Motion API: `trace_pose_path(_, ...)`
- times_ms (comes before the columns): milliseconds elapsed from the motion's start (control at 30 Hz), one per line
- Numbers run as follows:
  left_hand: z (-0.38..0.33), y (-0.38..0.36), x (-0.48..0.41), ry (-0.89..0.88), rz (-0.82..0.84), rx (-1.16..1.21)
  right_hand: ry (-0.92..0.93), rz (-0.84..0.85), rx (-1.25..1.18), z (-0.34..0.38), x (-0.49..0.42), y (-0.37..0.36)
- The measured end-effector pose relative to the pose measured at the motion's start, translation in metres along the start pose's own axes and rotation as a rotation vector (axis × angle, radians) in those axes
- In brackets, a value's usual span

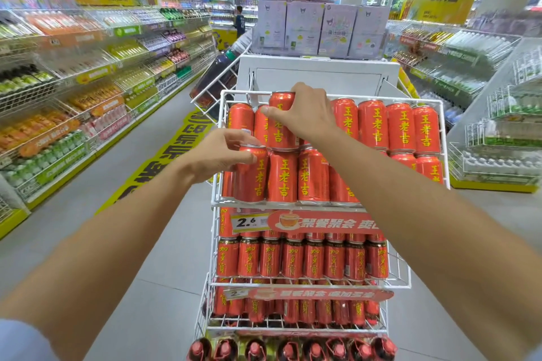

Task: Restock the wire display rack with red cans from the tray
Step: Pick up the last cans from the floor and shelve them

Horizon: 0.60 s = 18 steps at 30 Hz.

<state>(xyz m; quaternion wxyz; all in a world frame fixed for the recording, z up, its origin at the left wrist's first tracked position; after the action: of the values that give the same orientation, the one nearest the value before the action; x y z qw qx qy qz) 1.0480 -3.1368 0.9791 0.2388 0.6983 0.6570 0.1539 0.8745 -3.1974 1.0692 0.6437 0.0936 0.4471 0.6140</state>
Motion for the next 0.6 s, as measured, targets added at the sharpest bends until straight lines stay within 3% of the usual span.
trace_pose_path(433, -0.014, -0.001, -0.003, -0.256, -0.005, -0.404, 0.124, -0.018, 0.166, 0.012, 0.0, -0.009)
trace_pose_path(600, -0.014, 0.0, -0.003, -0.263, -0.022, -0.521, 0.196, 0.019, 0.235, 0.016, -0.003, -0.018)
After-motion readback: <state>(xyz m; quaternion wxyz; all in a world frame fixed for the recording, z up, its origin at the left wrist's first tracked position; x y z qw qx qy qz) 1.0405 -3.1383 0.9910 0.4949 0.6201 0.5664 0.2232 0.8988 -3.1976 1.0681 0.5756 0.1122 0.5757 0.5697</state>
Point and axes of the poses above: each hand's wrist, its own x-axis away from the middle knuckle, its own y-axis out of the back of the hand, z = x × y, the point moved 8 cm from there along -x, towards the middle knuckle, and after that the axes turned 13 degrees about -x, right-handed, at the moved point
